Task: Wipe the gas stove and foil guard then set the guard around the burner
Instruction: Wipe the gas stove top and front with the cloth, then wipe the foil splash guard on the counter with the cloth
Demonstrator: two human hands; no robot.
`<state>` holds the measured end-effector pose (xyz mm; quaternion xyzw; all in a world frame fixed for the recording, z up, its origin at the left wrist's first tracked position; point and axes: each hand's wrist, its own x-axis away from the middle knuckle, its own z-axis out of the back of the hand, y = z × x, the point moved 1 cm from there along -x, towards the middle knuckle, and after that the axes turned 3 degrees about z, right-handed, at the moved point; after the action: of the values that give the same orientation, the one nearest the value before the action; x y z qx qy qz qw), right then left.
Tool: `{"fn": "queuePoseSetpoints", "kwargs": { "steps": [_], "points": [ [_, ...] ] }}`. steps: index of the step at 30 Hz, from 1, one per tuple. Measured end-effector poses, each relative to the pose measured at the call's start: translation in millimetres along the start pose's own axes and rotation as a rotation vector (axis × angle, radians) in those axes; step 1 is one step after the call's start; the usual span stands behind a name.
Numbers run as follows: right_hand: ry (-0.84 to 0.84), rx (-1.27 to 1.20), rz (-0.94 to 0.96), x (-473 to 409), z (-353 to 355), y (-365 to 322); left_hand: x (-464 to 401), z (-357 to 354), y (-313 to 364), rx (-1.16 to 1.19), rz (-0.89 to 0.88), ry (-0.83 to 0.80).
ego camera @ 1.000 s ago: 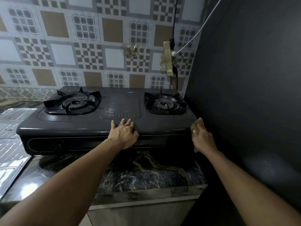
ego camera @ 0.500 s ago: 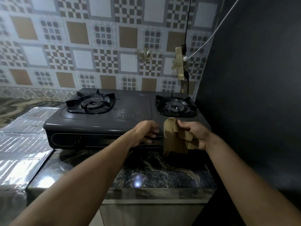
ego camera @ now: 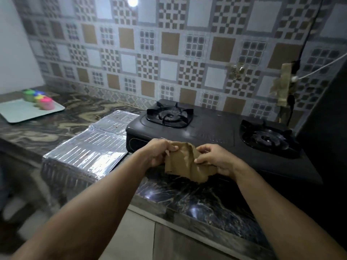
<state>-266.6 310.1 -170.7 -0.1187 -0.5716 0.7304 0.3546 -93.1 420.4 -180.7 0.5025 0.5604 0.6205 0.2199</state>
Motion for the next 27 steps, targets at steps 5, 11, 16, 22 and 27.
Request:
{"fn": "queuePoseSetpoints", "kwargs": {
  "steps": [5,11,16,22,27],
  "points": [
    [0.093,-0.139,0.039,-42.8,-62.3,-22.6,11.3,72.4,-0.4,0.040,-0.032,0.194],
    [-0.101,0.032,0.098,-71.7,-137.3,-44.1,20.2,145.8,-1.8,0.066,-0.141,0.283],
    [-0.410,0.033,0.118,-98.0,-181.9,-56.6,32.3,194.7,6.6,-0.054,-0.183,0.276],
    [-0.507,0.149,0.065,-129.2,-237.2,-73.6,22.2,250.1,-16.2,-0.074,-0.105,0.465],
    [-0.303,0.277,0.205,-154.1,-277.7,-97.7,9.1,313.0,-69.3,0.229,-0.011,0.843]
  ]
}}
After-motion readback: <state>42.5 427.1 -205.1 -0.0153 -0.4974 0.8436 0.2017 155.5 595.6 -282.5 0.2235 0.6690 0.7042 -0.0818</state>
